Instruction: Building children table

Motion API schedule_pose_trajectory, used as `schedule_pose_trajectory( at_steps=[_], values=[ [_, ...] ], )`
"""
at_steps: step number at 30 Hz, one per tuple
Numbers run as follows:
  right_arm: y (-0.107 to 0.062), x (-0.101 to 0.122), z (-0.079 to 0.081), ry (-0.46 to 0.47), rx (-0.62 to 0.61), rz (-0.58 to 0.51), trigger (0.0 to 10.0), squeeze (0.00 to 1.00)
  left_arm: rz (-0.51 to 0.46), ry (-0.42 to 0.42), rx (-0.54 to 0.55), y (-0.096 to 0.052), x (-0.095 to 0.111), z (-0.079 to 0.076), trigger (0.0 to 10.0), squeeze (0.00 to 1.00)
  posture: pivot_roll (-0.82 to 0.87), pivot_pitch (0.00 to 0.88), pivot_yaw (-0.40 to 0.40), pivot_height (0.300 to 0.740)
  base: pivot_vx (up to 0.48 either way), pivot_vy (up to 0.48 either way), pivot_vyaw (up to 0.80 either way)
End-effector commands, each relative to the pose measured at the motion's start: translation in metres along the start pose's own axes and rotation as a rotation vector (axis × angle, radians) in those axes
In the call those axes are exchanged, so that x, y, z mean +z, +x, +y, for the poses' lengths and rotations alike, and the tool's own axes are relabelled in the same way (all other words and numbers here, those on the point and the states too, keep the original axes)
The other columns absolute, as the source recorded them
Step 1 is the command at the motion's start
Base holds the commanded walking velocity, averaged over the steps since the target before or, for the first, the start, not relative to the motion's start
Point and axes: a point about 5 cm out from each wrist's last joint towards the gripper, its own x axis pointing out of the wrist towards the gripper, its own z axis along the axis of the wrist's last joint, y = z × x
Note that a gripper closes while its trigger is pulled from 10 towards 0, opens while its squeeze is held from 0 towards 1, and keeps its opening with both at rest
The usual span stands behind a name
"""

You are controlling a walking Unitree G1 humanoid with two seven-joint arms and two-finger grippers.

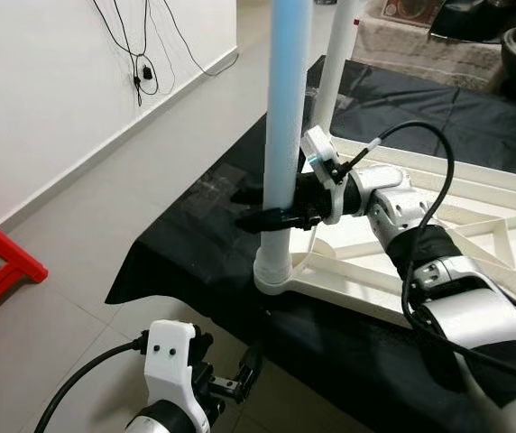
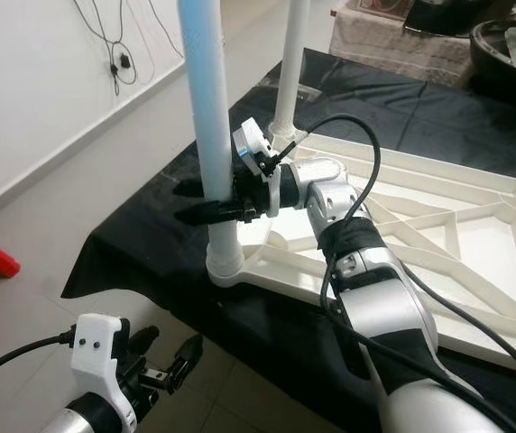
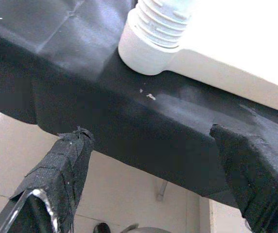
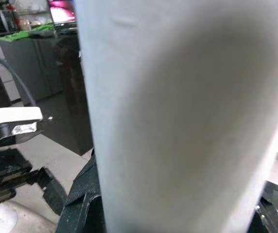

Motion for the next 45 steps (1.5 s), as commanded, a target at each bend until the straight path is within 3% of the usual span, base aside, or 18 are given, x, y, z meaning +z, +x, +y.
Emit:
schedule_pose_trajectory(
  at_steps=[1,7,11,21,25,26,29,32,36,37,39,40,42,45],
  values=[
    [0.010,-0.025,0.003,0.106,-0.010,-0.021,10.0,0.00,0.015,0.003,0.004,-0.002,-0.002,-0.001,10.0,0.00,0.23,0.205,-0.049,0.740,0.000,0.000,0.00],
    [-0.003,-0.028,0.003,0.114,-0.093,-0.065,10.0,0.00,0.014,-0.001,0.004,-0.001,-0.002,-0.001,10.0,0.00,0.22,0.201,-0.046,0.740,0.000,0.000,0.00],
    [-0.015,-0.033,0.006,0.072,-0.174,-0.056,10.0,0.00,0.013,-0.001,-0.001,0.001,-0.002,0.000,10.0,0.00,0.22,0.193,-0.045,0.740,0.000,0.000,0.00],
    [-0.029,-0.041,0.017,0.034,-0.218,-0.031,10.0,0.00,0.012,0.005,-0.005,0.003,-0.002,0.002,10.0,0.00,0.21,0.184,-0.033,0.740,0.000,0.000,0.00],
    [-0.036,-0.046,0.012,0.014,-0.570,-0.003,10.0,0.00,0.006,0.020,-0.004,0.005,-0.001,0.004,10.0,0.00,0.20,0.174,-0.029,0.740,0.000,0.000,0.00],
    [-0.036,-0.046,0.012,0.014,-0.570,-0.003,10.0,0.00,0.006,0.020,-0.004,0.005,-0.001,0.004,10.0,0.00,0.20,0.174,-0.029,0.740,0.000,0.000,0.00],
    [-0.040,-0.050,0.009,0.014,-0.806,0.019,10.0,0.00,-0.010,0.035,0.010,0.009,0.003,0.009,10.0,0.00,0.20,0.163,-0.021,0.740,0.000,0.000,0.00],
    [-0.041,-0.051,0.009,0.006,-0.858,0.026,10.0,0.00,-0.015,0.040,0.013,0.010,0.004,0.010,10.0,0.00,0.20,0.163,-0.021,0.740,0.000,0.000,0.00],
    [-0.055,-0.060,0.014,-0.003,-1.312,0.063,10.0,0.00,-0.028,0.060,0.017,0.018,0.006,0.016,10.0,0.00,0.19,0.130,-0.013,0.740,0.000,0.000,0.00],
    [-0.055,-0.060,0.014,-0.003,-1.312,0.063,10.0,0.00,-0.028,0.060,0.017,0.018,0.006,0.016,10.0,0.00,0.19,0.130,-0.013,0.740,0.000,0.000,0.00],
    [-0.062,-0.065,0.020,0.026,-1.524,0.084,10.0,0.00,-0.026,0.067,0.018,0.020,0.005,0.018,10.0,0.00,0.19,0.114,-0.011,0.740,0.000,0.000,0.00],
    [-0.062,-0.065,0.020,0.026,-1.524,0.084,10.0,0.00,-0.026,0.067,0.018,0.020,0.005,0.018,10.0,0.00,0.19,0.114,-0.011,0.740,0.000,0.000,0.00],
    [-0.065,-0.068,0.029,0.054,-1.730,0.104,10.0,0.00,-0.028,0.073,0.021,0.023,0.005,0.020,10.0,0.00,0.19,0.104,-0.013,0.740,0.000,0.000,0.00],
    [-0.062,-0.070,0.037,0.094,-1.941,0.105,10.0,0.00,-0.030,0.081,0.020,0.026,0.004,0.022,10.0,0.00,0.19,0.093,-0.010,0.740,0.000,0.000,0.00]
  ],
)
